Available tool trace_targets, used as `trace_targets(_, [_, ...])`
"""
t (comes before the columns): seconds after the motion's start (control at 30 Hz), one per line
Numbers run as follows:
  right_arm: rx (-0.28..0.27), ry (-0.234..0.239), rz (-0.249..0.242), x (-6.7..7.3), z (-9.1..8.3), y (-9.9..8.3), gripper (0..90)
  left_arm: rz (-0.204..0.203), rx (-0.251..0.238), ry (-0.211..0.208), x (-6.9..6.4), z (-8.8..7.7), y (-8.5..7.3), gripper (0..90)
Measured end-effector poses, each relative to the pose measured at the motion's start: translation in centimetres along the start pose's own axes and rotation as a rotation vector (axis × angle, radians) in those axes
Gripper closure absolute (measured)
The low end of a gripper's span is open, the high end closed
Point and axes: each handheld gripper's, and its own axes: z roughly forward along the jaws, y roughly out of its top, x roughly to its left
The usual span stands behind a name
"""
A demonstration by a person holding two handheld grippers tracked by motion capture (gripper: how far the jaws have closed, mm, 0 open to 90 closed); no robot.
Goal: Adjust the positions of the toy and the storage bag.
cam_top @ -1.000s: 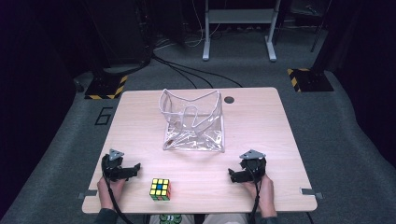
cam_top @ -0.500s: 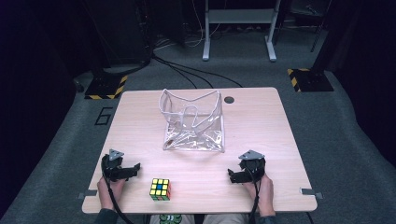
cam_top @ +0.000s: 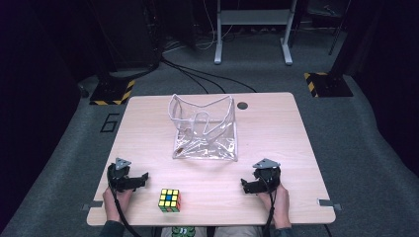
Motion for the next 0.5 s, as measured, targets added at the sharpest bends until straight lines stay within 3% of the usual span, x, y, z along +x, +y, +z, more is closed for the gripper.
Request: trace_targets(0.5, [-0.001,-0.004,0.001,-0.11,0.06,0.03,0.2,-0.006,-0.007,0.002,0.12,-0.22,-0.15,7.4])
